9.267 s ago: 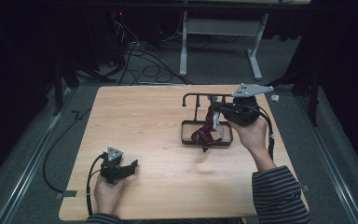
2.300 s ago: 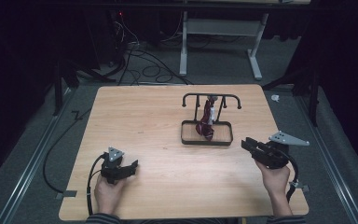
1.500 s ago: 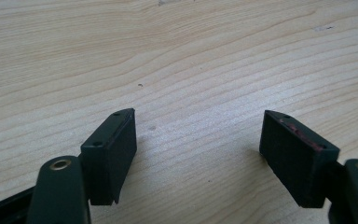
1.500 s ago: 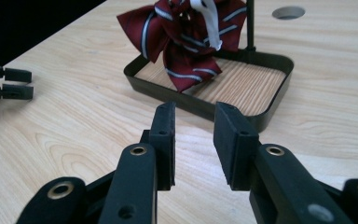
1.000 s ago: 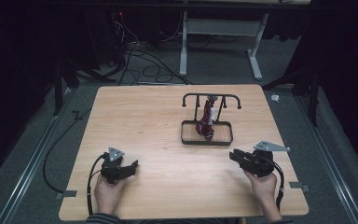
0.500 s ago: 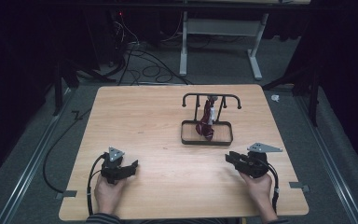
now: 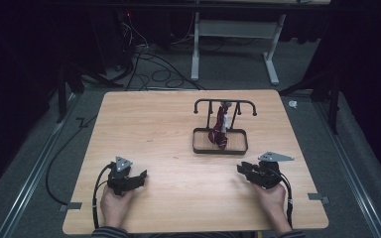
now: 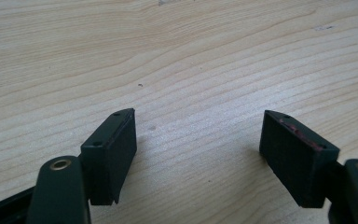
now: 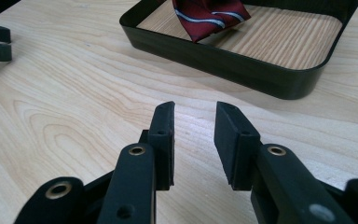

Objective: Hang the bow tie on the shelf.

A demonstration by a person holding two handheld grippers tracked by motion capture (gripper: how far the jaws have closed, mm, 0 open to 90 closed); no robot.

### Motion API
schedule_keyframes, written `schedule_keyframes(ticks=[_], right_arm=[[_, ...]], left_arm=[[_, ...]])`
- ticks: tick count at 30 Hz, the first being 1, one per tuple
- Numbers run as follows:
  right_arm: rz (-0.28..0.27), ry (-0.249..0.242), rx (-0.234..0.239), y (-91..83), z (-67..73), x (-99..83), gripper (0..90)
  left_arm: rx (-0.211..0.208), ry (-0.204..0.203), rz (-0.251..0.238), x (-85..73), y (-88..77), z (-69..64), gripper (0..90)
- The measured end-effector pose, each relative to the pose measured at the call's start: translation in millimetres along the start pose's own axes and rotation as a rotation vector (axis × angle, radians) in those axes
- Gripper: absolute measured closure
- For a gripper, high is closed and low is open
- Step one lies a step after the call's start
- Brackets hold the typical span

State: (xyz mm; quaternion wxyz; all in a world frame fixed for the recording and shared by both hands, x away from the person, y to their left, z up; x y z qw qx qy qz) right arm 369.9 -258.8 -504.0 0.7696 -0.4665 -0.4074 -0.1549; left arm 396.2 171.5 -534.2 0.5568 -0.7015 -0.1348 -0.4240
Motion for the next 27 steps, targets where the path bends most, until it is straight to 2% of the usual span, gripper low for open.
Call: schedule_keyframes(ticks=[15,22,27], right_arm=[[0.03,-0.042,-0.043,12.6,3.9,-2.9,70.3],[0.05,-0.087,-0.067,19.3,8.1,-3.3,69.4],[0.068,-0.093,-0.087,24.0,7.4,-4.7,68.4]], left_arm=[[-0.001,-0.001,-0.001,0.0,0.0,0.2,27.8],[-0.002,-0.001,-0.001,0.0,0.0,0.3,27.8],[-0.003,-0.002,-0.001,0.0,-0.1,0.3,27.8]])
Point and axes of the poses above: each handheld gripper's, and its own axes: y roughly forward along the jaws, x roughly out of its top, z roughly to its left, the point moved 4 cm from there along y, roughly forward along the jaws, and after that the axes turned 1 degree about y, right-handed, at the moved point
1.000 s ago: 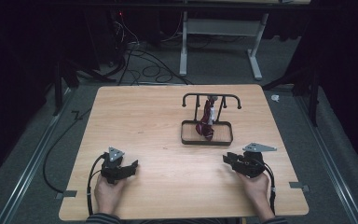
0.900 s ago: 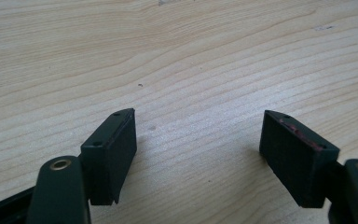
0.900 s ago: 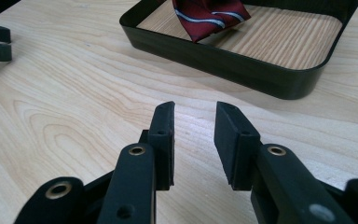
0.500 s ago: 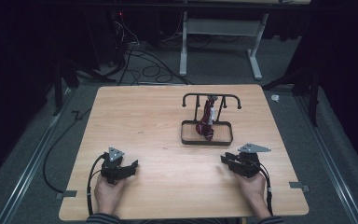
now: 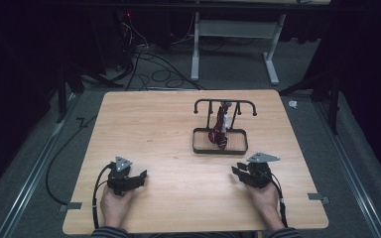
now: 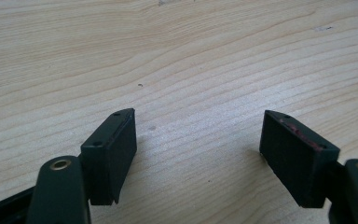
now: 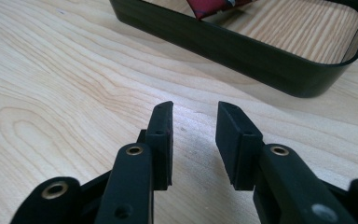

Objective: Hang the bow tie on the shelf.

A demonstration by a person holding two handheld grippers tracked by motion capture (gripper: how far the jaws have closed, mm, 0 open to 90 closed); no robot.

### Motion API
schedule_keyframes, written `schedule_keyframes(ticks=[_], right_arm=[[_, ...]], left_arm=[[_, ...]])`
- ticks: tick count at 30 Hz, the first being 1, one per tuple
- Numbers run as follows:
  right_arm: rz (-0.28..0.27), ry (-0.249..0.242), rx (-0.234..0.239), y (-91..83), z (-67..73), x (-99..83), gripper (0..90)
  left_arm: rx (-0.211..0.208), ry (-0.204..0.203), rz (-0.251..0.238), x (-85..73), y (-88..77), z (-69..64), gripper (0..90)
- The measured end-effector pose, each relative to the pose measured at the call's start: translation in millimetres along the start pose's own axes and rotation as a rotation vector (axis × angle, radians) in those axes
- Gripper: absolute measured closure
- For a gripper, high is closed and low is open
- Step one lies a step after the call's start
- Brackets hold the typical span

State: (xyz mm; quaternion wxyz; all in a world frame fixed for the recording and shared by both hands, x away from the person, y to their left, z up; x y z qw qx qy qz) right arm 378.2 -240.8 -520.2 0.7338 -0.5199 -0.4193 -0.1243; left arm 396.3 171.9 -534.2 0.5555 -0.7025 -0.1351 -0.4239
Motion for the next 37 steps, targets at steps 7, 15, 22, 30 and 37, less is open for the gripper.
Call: schedule_keyframes(ticks=[7,15,22,30,37], right_arm=[[0.019,-0.019,-0.018,6.7,1.6,-1.5,67.9],[0.028,-0.048,-0.053,8.2,0.7,-2.7,65.4],[0.021,-0.074,-0.059,9.4,2.1,-3.9,55.0],[0.027,-0.094,-0.057,9.5,5.7,-4.8,49.1],[0.028,-0.098,-0.052,9.4,6.0,-4.9,49.0]], left_arm=[[-0.001,0.0,0.001,0.0,-0.1,0.1,27.8],[-0.002,-0.001,0.001,0.0,-0.1,0.2,27.7],[-0.003,-0.001,0.001,-0.1,-0.2,0.1,27.8],[-0.004,-0.001,0.001,-0.3,-0.5,0.1,27.9],[-0.005,-0.001,0.0,-0.3,-0.4,0.1,28.1]])
Point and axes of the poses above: each handheld gripper's, and its own axes: y roughly forward along the jaws, x roughly out of its top, z roughly to its left, the point moved 4 cm from there along y, roughly forward along the jaws, and after that the axes turned 1 degree about y, right-handed, at the moved point
